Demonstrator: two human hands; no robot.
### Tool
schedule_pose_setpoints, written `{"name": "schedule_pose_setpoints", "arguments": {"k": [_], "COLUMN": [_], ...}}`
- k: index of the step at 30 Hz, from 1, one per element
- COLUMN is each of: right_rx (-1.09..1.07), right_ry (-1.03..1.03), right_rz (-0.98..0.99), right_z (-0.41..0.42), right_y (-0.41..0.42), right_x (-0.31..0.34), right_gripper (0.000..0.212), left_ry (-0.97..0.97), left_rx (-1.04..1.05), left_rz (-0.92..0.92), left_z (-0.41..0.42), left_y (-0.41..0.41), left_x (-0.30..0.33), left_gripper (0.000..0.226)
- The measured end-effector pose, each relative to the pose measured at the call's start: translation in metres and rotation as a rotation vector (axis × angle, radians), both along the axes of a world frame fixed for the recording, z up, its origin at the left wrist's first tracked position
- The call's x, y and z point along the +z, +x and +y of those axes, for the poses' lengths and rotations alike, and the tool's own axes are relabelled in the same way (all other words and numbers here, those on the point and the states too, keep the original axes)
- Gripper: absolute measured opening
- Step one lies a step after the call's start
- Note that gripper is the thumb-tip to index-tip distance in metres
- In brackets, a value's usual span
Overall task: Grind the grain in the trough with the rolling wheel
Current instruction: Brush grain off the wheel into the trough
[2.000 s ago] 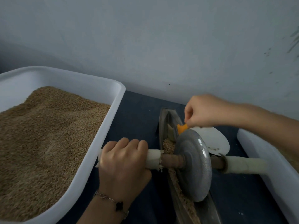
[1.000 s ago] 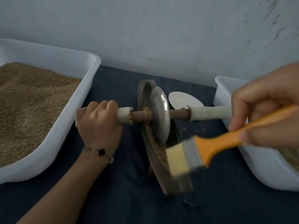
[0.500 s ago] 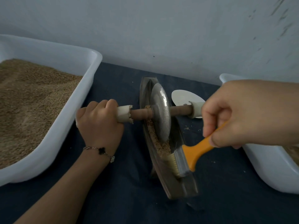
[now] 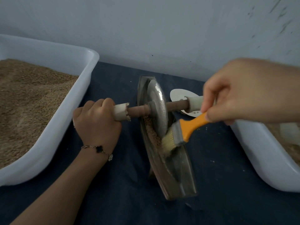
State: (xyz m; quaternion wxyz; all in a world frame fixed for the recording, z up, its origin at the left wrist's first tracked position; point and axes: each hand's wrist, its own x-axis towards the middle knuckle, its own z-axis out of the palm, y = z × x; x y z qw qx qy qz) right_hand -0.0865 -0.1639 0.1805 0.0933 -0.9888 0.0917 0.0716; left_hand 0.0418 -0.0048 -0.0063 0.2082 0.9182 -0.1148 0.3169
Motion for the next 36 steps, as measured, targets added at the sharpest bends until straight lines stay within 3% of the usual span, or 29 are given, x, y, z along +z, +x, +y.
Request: {"name": "schedule_pose_setpoints", "arguments": {"k": [4, 9, 13, 17, 22, 30, 34, 36], "right_rx": [0.015, 0.091, 0.017, -0.062, -0.024, -0.165, -0.111, -0.094], "right_ry": [0.068, -0.083, -0.100, 0.083, 0.149, 0.160, 0.125, 0.122], "right_rz": [0.047, 0.223, 0.088, -0.002, 0.343, 0.221, 0.419, 0.463], "right_z": [0.003, 0.019, 0.012, -0.008, -0.001, -0.025, -0.026, -0.021], "right_y": [-0.002, 0.008, 0.025, 0.029, 0.030, 0.074, 0.069, 0.070], "right_x": [0.023, 0.004, -0.004, 0.013, 0.006, 0.003, 0.011, -0.004], "right_gripper": [0.014, 0.023, 0.010, 0.012, 0.016, 0.013, 0.027, 0.018], "left_ry": [0.005, -0.002, -0.004, -0.021, 0.002, 0.014, 0.020, 0.022], "left_rx": [-0.007, -0.018, -0.024, -0.033, -0.021, -0.025, -0.011, -0.012], "left_rz": [-0.013, -0.013, -0.005, -0.026, -0.034, -0.018, -0.015, -0.015], "left_z": [0.001, 0.001, 0.001, 0.001, 0.001, 0.002, 0.001, 0.001], "left_y": [0.001, 0.002, 0.002, 0.001, 0.001, 0.000, 0.000, 0.000], "left_x": [-0.001, -0.002, -0.002, -0.001, -0.001, 0.000, 0.001, 0.001], "left_gripper": [0.015, 0.017, 0.018, 0.018, 0.017, 0.015, 0.016, 0.015]}}
